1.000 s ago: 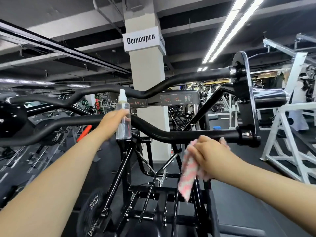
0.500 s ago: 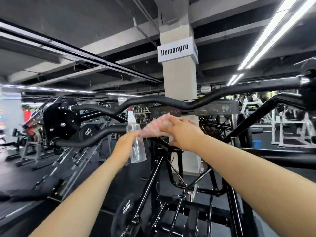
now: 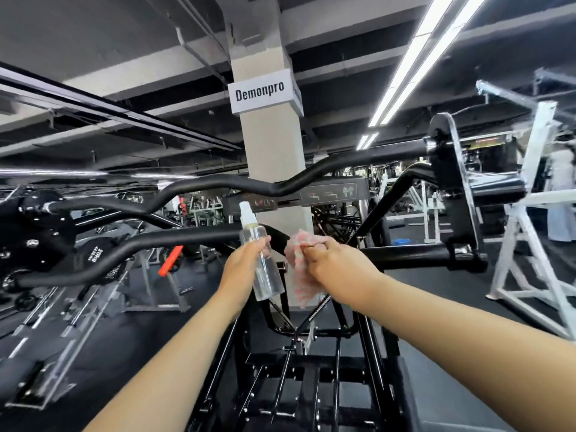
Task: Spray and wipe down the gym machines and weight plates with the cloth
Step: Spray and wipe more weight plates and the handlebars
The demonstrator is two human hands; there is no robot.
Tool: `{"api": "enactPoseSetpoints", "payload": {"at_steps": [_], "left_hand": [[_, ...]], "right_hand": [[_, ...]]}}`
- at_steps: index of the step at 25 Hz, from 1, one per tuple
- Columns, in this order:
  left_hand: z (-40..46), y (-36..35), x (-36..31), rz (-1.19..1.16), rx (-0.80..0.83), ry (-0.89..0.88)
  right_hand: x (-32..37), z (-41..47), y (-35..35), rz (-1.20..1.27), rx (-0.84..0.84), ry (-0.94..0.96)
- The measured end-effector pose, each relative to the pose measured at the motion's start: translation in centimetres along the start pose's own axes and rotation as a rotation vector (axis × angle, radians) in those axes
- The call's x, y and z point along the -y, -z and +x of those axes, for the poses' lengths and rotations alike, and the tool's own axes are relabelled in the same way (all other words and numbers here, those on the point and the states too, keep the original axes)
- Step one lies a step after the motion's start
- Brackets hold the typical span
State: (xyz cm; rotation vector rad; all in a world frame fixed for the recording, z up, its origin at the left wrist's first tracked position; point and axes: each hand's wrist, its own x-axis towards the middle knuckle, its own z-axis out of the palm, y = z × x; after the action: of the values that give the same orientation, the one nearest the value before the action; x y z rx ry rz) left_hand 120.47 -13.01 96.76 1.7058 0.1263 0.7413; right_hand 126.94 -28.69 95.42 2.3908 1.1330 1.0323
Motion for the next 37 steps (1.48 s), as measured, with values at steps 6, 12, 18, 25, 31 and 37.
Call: {"api": "enactPoseSetpoints", "payload": {"at_steps": [6,12,18,25,31,37], "left_hand": [[-9.5,-4.0,0.0,-0.035,-0.051,0.092],[-22.9,-4.7,1.7,-0.035,-0.187,0.271],[-38.5,-1.3,0.0,-0.039,-0.278,0.445],[-54.6,6.3,-3.8,-0.228,-0.675,0.679],[-71.9,10.5,-8.3,-0.432,-0.718,0.698],[-88.9,16.2,-13.7,-0.359,-0.962,0.695]], "right_hand": [[-5.4,-7.9,-1.2,-0.097,0.044,-0.121],[-3.7,-16.3,-3.8,0.244,0.121,-0.311],[10.2,-24.3,3.3,1.808,0.491,-0.147],[23.2,-32.1,13.9,2.840,1.214,-0.139],[34.6,-41.2,23.5,2.666,1.675,0.018],[44.6,-50.9,33.9,2.469,1.944,0.064]]}}
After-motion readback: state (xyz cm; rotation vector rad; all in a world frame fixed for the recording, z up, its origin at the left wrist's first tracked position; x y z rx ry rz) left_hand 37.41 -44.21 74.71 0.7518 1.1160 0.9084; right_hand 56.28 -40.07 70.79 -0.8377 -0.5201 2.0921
